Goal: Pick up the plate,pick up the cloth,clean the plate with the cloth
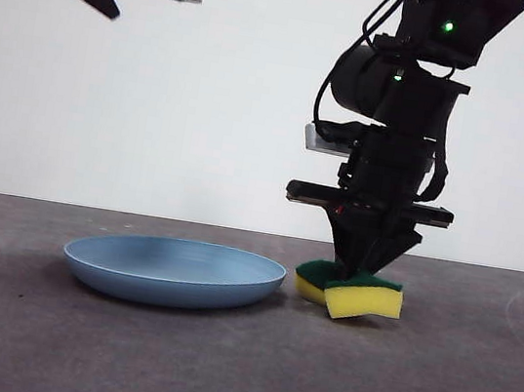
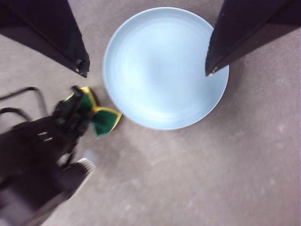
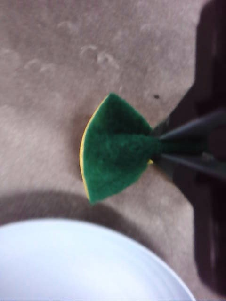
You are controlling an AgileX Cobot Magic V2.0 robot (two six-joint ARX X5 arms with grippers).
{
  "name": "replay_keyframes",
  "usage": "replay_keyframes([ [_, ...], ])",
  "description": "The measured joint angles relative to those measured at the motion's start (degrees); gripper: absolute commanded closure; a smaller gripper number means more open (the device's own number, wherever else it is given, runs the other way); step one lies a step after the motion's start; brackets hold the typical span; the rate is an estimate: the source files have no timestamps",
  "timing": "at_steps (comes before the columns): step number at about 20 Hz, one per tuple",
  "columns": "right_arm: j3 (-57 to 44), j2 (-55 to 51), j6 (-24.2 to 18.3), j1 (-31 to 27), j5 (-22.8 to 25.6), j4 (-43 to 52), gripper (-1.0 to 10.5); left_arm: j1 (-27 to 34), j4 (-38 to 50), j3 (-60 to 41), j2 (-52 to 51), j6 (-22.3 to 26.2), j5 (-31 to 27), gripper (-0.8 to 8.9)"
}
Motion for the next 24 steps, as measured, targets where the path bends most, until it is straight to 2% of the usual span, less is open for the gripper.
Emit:
replay_keyframes([
  [3, 0.0, 0.0, 0.1, -0.7, 0.0, 0.0, 6.1, -0.1, -0.3, 0.0, -1.3, 0.0, 0.0, 4.05],
  [5, 0.0, 0.0, 0.1, -1.2, 0.0, -0.5, 5.6, -0.1, -1.1, 0.0, -1.2, -0.1, 0.0, 4.05],
  [11, 0.0, -1.8, 0.1, -2.0, 0.0, -1.8, 5.7, -0.1, -1.2, 0.0, -1.1, -0.1, -1.9, 4.05],
  [17, 0.0, -15.8, 0.1, -1.9, 0.0, -5.6, 5.8, -0.1, -1.2, 0.0, -1.1, -0.1, -3.3, 4.16],
  [18, 0.0, -18.8, 0.1, -1.8, 0.0, -6.4, 6.4, -0.1, -1.2, 0.0, -1.1, -0.1, -3.7, 4.85],
  [20, 0.0, -24.8, 0.2, -1.8, -0.1, -8.0, 8.9, -0.1, -1.2, 0.0, -1.1, 0.0, -4.3, 7.53],
  [21, 0.0, -28.3, 0.1, -1.8, -0.5, -8.7, 9.7, -0.1, -1.2, 0.0, -1.1, 0.1, -4.4, 8.25],
  [24, 0.0, -35.8, 0.1, -1.8, -3.2, -8.7, 9.6, -0.1, -0.4, 0.0, -1.1, 0.6, -4.5, 8.22],
])
